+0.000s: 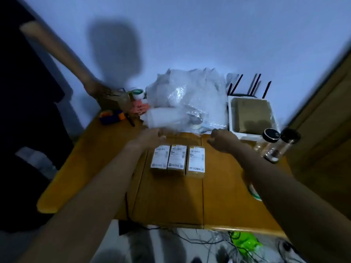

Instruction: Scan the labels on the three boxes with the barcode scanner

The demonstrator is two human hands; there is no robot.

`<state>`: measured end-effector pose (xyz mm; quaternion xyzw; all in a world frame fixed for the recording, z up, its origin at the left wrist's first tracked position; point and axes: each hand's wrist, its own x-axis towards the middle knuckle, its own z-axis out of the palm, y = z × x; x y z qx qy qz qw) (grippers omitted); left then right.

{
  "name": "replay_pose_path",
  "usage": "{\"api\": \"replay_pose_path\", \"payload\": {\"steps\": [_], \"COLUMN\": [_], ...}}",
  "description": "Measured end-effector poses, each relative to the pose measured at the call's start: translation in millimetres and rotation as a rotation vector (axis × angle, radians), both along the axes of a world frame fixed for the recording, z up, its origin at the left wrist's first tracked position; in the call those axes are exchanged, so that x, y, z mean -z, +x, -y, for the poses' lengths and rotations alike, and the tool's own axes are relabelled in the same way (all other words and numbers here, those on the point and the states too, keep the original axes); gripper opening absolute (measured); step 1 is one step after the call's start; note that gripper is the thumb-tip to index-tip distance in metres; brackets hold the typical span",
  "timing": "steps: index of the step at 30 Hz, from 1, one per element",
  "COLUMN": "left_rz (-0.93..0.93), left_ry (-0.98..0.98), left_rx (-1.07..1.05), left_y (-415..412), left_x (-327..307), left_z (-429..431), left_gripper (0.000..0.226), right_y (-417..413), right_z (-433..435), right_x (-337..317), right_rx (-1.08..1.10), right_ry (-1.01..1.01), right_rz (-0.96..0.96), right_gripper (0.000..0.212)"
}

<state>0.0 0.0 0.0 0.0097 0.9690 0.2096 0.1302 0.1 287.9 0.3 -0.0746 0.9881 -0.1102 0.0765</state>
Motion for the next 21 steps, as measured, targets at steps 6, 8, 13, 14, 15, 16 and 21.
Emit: {"api": "replay_pose_path", "payload": {"steps": [6, 8, 13, 14, 15, 16, 21], "left_rz": [0.113, 0.138, 0.173, 0.172, 0.177, 0.178, 0.151], "left_ry": [0.002, 0.003, 0.056, 0.073, 0.088, 0.094, 0.112], "left_rx": [-0.132, -0.134, -0.154, -0.160, -0.166, -0.171, -0.183], "left_y": [33.9, 37.9, 38.8, 38.1, 37.1, 36.0, 33.3], "left_x": [35.6, 46.8, 73.0, 75.1, 80.6, 84.4, 107.9], "left_z": [36.6, 50.1, 82.7, 87.7, 94.3, 99.7, 126.8], "left_gripper": [0.036, 0.034, 0.044, 0.044, 0.042, 0.038, 0.024], "right_y": [19.3, 20.2, 20.2, 19.2, 19.6, 19.2, 14.3], "right_z": [24.9, 35.0, 63.6, 69.3, 76.7, 82.7, 110.7], "right_x": [28.5, 38.1, 53.1, 53.9, 55.8, 57.0, 76.8], "right_rx": [-0.062, -0.044, -0.018, -0.013, -0.008, -0.003, 0.033], "right_ry": [-0.003, 0.009, 0.001, -0.006, -0.013, -0.018, -0.013], "right_rz": [0.052, 0.122, 0.193, 0.189, 0.191, 0.192, 0.262], "right_gripper": [0.030, 0.036, 0.040, 0.038, 0.036, 0.034, 0.024]}}
